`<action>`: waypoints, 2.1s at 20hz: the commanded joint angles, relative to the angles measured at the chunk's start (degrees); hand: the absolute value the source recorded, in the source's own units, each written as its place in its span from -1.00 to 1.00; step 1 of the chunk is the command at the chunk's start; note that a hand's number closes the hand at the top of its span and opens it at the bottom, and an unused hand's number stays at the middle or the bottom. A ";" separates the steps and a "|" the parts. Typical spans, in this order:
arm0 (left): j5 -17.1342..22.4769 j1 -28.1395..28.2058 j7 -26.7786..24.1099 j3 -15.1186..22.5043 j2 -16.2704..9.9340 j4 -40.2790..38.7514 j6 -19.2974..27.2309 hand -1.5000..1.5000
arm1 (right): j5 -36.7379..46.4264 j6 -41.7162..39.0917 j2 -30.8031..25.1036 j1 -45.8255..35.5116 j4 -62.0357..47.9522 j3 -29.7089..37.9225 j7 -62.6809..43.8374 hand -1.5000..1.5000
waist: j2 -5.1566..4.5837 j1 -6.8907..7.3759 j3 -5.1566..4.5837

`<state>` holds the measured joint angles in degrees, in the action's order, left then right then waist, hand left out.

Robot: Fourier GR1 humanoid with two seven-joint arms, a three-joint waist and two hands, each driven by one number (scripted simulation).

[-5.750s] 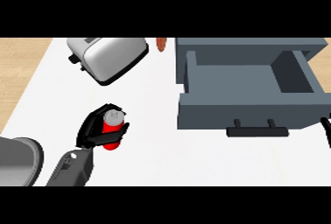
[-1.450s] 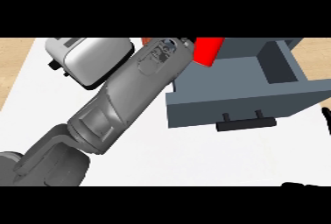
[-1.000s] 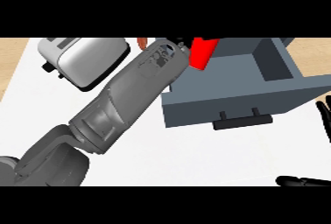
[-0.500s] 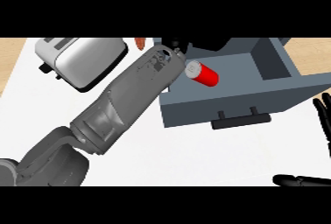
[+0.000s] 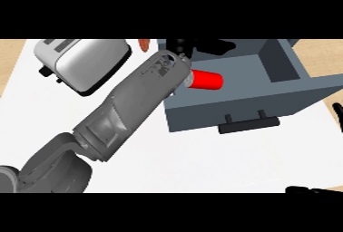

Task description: Pick up the can, place it into the drawer and close the drawer

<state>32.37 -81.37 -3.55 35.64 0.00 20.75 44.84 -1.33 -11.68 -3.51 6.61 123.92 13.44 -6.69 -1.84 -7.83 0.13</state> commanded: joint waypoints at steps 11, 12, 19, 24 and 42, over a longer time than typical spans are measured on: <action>7.01 -0.74 -4.70 -3.32 0.00 2.26 0.07 -1.00 | 18.78 -0.23 -6.92 -2.89 1.17 -4.26 7.58 -1.00 | 0.37 3.32 -0.05; 7.76 0.49 -4.43 -2.01 0.00 3.93 1.83 -1.00 | 19.95 0.00 -6.81 -2.56 4.57 -5.42 5.60 -1.00 | 0.61 2.66 -0.07; 8.13 -1.17 -4.47 -1.48 0.00 4.25 2.06 -1.00 | 36.74 2.13 -11.41 -9.12 -2.75 -10.06 5.21 -1.00 | 1.00 5.41 -0.11; 7.96 -1.39 -2.82 -0.70 0.00 4.90 3.15 -1.00 | 51.17 6.53 -9.77 -10.45 -9.63 -19.10 5.71 -1.00 | 1.24 6.76 -0.12; 2.21 4.42 10.95 -1.26 -15.01 22.32 0.12 -1.00 | 65.03 29.31 -3.11 -22.54 -48.58 -16.71 10.34 -1.00 | 2.01 9.85 -0.09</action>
<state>35.14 -77.91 4.50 35.08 -10.86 38.89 46.18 62.45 13.31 -8.85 -14.04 84.29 -3.98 3.24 0.72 1.71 -0.60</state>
